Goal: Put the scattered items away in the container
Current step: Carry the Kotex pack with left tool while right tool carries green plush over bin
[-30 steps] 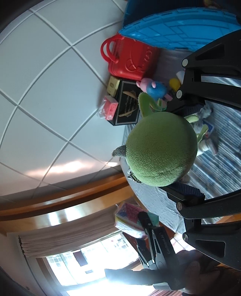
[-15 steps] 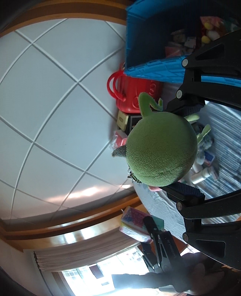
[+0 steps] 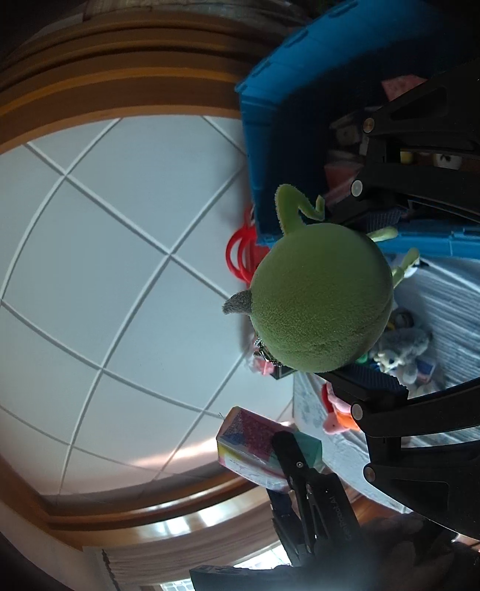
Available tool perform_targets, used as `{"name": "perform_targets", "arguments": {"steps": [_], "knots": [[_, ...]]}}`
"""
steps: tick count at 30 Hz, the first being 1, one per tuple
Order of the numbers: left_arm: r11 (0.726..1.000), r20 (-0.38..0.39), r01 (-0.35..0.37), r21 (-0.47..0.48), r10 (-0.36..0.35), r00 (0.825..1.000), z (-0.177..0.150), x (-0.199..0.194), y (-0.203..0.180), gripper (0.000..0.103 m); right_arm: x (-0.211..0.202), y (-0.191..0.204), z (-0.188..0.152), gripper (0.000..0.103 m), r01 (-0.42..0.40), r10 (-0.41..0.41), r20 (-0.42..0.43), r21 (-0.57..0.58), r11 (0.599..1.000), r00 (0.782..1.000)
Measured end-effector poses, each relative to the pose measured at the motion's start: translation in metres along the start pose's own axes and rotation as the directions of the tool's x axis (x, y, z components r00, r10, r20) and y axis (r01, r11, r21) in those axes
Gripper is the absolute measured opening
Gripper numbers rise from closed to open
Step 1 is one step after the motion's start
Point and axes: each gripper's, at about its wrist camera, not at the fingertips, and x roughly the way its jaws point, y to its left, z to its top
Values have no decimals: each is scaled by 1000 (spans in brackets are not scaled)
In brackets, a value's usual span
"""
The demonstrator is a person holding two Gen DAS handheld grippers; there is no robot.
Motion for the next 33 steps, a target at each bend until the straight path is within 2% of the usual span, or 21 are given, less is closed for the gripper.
{"name": "perform_targets", "arguments": {"steps": [7, 14, 17, 24, 33], "knots": [[994, -13, 66, 84, -66, 998, 15, 18, -50, 65, -26, -40, 4, 61, 96, -97, 41, 39, 995, 994], [975, -36, 138, 176, -134, 990, 24, 25, -107, 65, -46, -88, -5, 61, 177, -185, 58, 131, 976, 981], [963, -50, 189, 194, -183, 982, 29, 31, -134, 65, -55, -108, -14, 61, 204, -215, 54, 163, 965, 975], [933, -85, 264, 243, -251, 964, 34, 44, -195, 65, -66, -151, -24, 61, 270, -286, 40, 231, 935, 957], [908, -137, 322, 268, -295, 946, 30, 73, -253, 65, -70, -199, -41, 61, 335, -347, -11, 290, 897, 938]]}}
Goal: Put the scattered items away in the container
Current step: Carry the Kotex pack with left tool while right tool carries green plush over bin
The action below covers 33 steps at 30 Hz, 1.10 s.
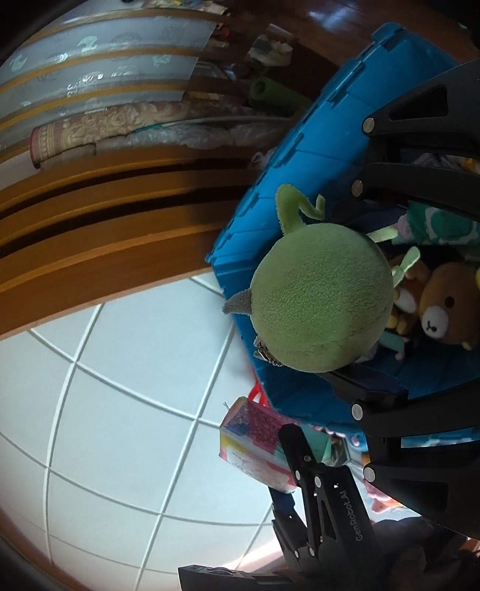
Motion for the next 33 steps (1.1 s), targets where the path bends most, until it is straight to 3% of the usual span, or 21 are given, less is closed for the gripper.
{"name": "perform_targets", "arguments": {"steps": [8, 20, 23, 24, 25, 26, 27, 33], "knots": [[1000, -39, 7, 0, -7, 999, 8, 36, -10, 65, 19, -24, -2, 61, 44, -43, -51, 21, 999, 998], [999, -36, 5, -35, -6, 999, 18, 50, -3, 65, 40, -29, 12, 62, 65, -65, -74, -2, 998, 995], [998, -30, 26, -57, -28, 999, 22, 50, 1, 65, 42, -29, 16, 68, 61, -61, -60, 5, 998, 996], [997, -25, 38, -71, -39, 999, 23, 50, 3, 67, 42, -30, 17, 80, 57, -56, -47, 15, 998, 997], [996, -29, 41, -76, -44, 999, 23, 50, 4, 77, 40, -31, 19, 103, 58, -57, -32, 23, 998, 998], [997, -32, 33, -76, -36, 999, 24, 50, 4, 96, 39, -32, 21, 102, 57, -57, -13, 31, 998, 998], [997, -25, 19, -79, -21, 999, 25, 48, 5, 103, 36, -32, 23, 103, 60, -60, 4, 36, 998, 998], [993, -42, -49, -106, 44, 998, 20, 45, 24, 103, 33, -34, 29, 103, 71, -71, 12, 49, 996, 997]]}}
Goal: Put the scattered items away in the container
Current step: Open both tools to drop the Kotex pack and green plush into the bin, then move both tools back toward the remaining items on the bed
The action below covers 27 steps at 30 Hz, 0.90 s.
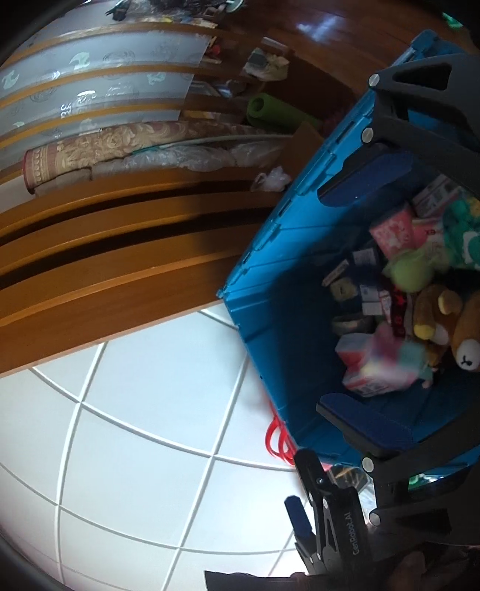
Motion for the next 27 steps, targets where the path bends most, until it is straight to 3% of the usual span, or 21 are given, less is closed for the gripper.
{"name": "perform_targets", "arguments": {"steps": [14, 27], "knots": [[997, 18, -39, -61, 40, 999, -30, -30, 44, 103, -10, 28, -7, 103, -55, 55, -4, -53, 997, 998], [983, 26, -127, -131, 131, 991, -75, -77, 104, 103, -31, 91, -18, 103, -141, 143, 8, -127, 982, 990]]}}
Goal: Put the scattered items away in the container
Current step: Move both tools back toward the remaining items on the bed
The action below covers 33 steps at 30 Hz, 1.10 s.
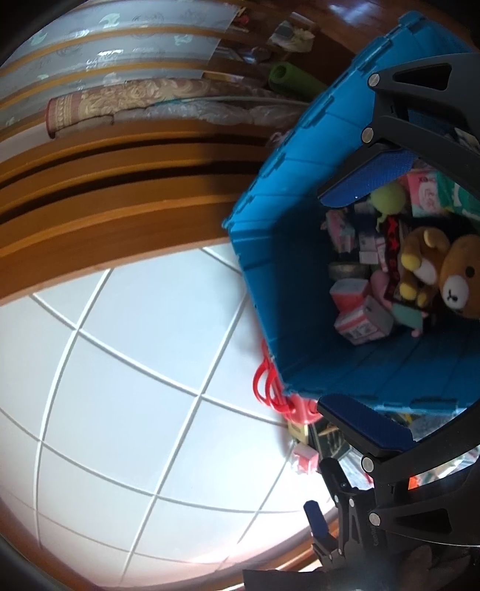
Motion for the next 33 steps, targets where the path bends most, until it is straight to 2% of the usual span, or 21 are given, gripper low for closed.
{"name": "perform_targets", "arguments": {"steps": [21, 33], "knots": [[983, -27, -86, -165, 83, 996, -74, -35, 151, 103, 9, 158, -29, 103, -109, 103, -45, -158, 981, 994], [956, -106, -165, -242, 143, 984, -141, -47, 245, 103, 23, 244, -81, 103, -178, 153, -124, -221, 959, 980]]}}
